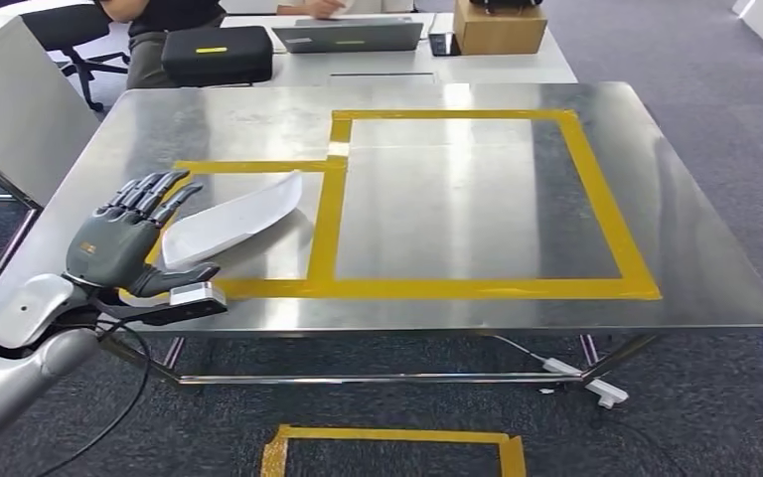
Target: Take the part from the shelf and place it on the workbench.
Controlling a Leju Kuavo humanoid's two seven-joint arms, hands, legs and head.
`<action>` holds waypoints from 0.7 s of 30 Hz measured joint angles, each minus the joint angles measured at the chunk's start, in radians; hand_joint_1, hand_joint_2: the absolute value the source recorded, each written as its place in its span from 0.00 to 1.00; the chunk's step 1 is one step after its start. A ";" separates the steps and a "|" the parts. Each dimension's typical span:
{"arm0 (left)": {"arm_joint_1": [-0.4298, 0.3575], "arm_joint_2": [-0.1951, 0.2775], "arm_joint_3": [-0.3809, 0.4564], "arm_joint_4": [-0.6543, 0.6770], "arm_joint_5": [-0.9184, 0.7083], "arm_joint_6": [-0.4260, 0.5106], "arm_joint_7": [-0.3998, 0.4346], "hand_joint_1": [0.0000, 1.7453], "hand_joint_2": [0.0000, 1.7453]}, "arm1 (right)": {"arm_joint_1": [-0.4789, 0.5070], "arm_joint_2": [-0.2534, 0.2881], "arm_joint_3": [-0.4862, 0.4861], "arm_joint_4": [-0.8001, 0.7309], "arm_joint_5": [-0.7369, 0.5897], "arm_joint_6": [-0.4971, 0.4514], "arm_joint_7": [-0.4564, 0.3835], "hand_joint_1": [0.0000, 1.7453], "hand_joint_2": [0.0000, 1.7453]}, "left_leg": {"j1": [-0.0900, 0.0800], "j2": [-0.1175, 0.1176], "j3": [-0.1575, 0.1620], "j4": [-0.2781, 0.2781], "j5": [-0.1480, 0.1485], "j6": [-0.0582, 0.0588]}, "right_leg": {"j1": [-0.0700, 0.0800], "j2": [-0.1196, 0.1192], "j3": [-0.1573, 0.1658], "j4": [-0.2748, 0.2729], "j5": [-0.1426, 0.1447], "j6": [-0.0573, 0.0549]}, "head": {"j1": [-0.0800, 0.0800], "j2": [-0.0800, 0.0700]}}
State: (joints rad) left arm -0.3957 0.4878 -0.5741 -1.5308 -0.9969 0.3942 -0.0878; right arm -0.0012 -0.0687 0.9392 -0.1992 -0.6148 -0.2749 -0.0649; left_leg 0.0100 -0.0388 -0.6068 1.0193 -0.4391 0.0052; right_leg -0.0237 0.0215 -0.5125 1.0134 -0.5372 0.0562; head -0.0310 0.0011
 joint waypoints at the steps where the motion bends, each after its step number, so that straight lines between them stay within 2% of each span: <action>1: 0.005 0.006 0.000 -0.005 -0.003 0.000 -0.001 0.00 0.00 | 0.000 0.000 0.000 0.000 -0.001 0.000 -0.001 0.00 0.00 | 0.000 -0.001 -0.003 0.002 0.005 -0.007 | 0.002 0.001 -0.003 0.001 0.004 -0.007 | 0.000 0.000; 3: 0.016 0.016 0.001 -0.013 -0.007 0.002 -0.003 0.00 0.00 | 0.001 0.000 0.000 0.000 -0.002 0.001 -0.003 0.00 0.00 | 0.001 0.001 -0.010 0.008 0.001 -0.018 | 0.001 -0.004 -0.013 0.001 0.011 -0.023 | 0.000 0.000; 4: 0.020 0.020 0.002 -0.015 -0.008 0.004 -0.003 0.00 0.00 | 0.001 0.000 0.000 0.000 -0.002 0.001 -0.004 0.00 0.00 | 0.002 0.007 -0.019 0.028 -0.020 -0.022 | 0.000 -0.008 -0.020 0.000 0.017 -0.033 | -0.002 0.000; 5: 0.023 0.024 0.003 -0.018 -0.008 0.005 -0.003 0.00 0.00 | 0.001 0.000 -0.001 0.000 -0.003 0.002 -0.005 0.00 0.00 | 0.003 0.014 -0.033 0.067 -0.055 -0.025 | 0.000 -0.012 -0.028 -0.002 0.024 -0.044 | -0.004 0.000; 7: 0.028 0.028 0.006 -0.020 -0.008 0.008 -0.003 0.00 0.00 | 0.001 0.000 -0.001 0.000 -0.003 0.002 -0.007 0.00 0.00 | 0.003 0.025 -0.072 0.197 -0.142 -0.031 | 0.005 -0.021 -0.047 -0.001 0.038 -0.056 | -0.007 0.000; 8: 0.032 0.029 0.006 -0.021 -0.008 0.008 -0.003 0.00 0.00 | 0.002 0.000 -0.002 0.000 -0.003 0.002 -0.007 0.00 0.00 | 0.003 0.026 -0.085 0.253 -0.170 -0.031 | 0.009 -0.025 -0.057 0.000 0.045 -0.059 | -0.007 0.000; 9: 0.036 0.029 0.006 -0.021 -0.008 0.008 -0.003 0.00 0.00 | 0.002 0.000 -0.002 0.000 -0.003 0.002 -0.007 0.00 0.00 | 0.003 0.026 -0.085 0.285 -0.180 -0.029 | 0.012 -0.028 -0.067 0.000 0.053 -0.060 | -0.007 0.000; 10: 0.039 0.029 0.007 -0.021 -0.008 0.008 -0.003 0.00 0.00 | 0.002 0.000 -0.003 0.000 -0.003 0.003 -0.007 0.00 0.00 | 0.002 0.026 -0.067 0.278 -0.168 -0.025 | 0.016 -0.031 -0.076 0.000 0.060 -0.061 | -0.007 0.000; 11: 0.041 0.029 0.007 -0.022 -0.008 0.008 -0.003 0.00 0.00 | 0.001 0.000 -0.004 0.000 -0.003 0.004 -0.007 0.00 0.00 | 0.000 0.026 -0.031 0.232 -0.144 -0.019 | 0.020 -0.033 -0.085 0.001 0.068 -0.061 | -0.007 0.000; 13: 0.041 0.031 0.012 -0.027 -0.008 0.009 -0.003 0.00 0.00 | 0.001 0.000 -0.006 0.000 -0.004 0.007 -0.009 0.00 0.00 | -0.008 0.029 0.069 0.084 -0.104 0.002 | 0.027 -0.036 -0.099 0.001 0.082 -0.060 | -0.007 0.000; 14: 0.040 0.031 0.015 -0.031 -0.008 0.010 -0.003 0.00 0.00 | 0.001 0.000 -0.007 0.000 -0.006 0.010 -0.011 0.00 0.00 | -0.013 0.031 0.106 0.023 -0.097 0.010 | 0.027 -0.037 -0.104 0.000 0.089 -0.056 | -0.006 0.000; 15: 0.039 0.031 0.018 -0.034 -0.007 0.011 -0.001 0.00 0.00 | 0.002 0.000 -0.008 0.000 -0.008 0.013 -0.014 0.00 0.00 | -0.018 0.033 0.126 -0.015 -0.096 0.015 | 0.026 -0.038 -0.108 -0.001 0.097 -0.051 | -0.007 0.000; 16: 0.038 0.030 0.021 -0.036 -0.006 0.013 0.001 0.00 0.00 | 0.002 -0.001 -0.009 0.000 -0.010 0.016 -0.017 0.00 0.00 | -0.022 0.034 0.131 -0.031 -0.097 0.018 | 0.024 -0.039 -0.110 -0.002 0.105 -0.044 | -0.007 0.000; 18: 0.036 0.028 0.025 -0.039 -0.002 0.017 0.008 0.00 0.00 | 0.004 -0.005 -0.014 0.000 -0.016 0.021 -0.021 0.00 0.00 | -0.024 0.036 0.123 -0.041 -0.078 0.023 | 0.020 -0.038 -0.114 -0.004 0.112 -0.031 | -0.008 0.000; 19: 0.035 0.026 0.026 -0.040 -0.001 0.020 0.011 0.00 0.00 | 0.005 -0.007 -0.017 0.000 -0.018 0.024 -0.022 0.00 0.00 | -0.022 0.038 0.118 -0.047 -0.066 0.027 | 0.020 -0.035 -0.122 0.005 0.097 -0.025 | -0.007 0.000; 20: 0.035 0.024 0.027 -0.042 0.001 0.023 0.014 0.00 0.00 | 0.006 -0.009 -0.020 0.000 -0.020 0.026 -0.023 0.00 0.00 | -0.019 0.039 0.109 -0.052 -0.053 0.032 | 0.020 -0.031 -0.134 0.031 0.065 -0.020 | -0.006 0.000; 21: 0.035 0.022 0.028 -0.043 0.002 0.027 0.015 0.00 0.00 | 0.007 -0.012 -0.022 0.001 -0.022 0.029 -0.024 0.00 0.00 | -0.018 0.041 0.097 -0.054 -0.041 0.036 | 0.019 -0.027 -0.150 0.078 0.017 -0.017 | -0.005 0.000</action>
State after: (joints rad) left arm -0.3607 0.5095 -0.5460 -1.5736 -0.9954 0.4211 -0.0732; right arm 0.0058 -0.0803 0.9172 -0.1986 -0.6370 -0.2457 -0.0886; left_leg -0.0076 0.0017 -0.5096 0.9651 -0.4805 0.0412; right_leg -0.0050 -0.0056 -0.6623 1.0912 -0.5202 0.0394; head -0.0358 0.0011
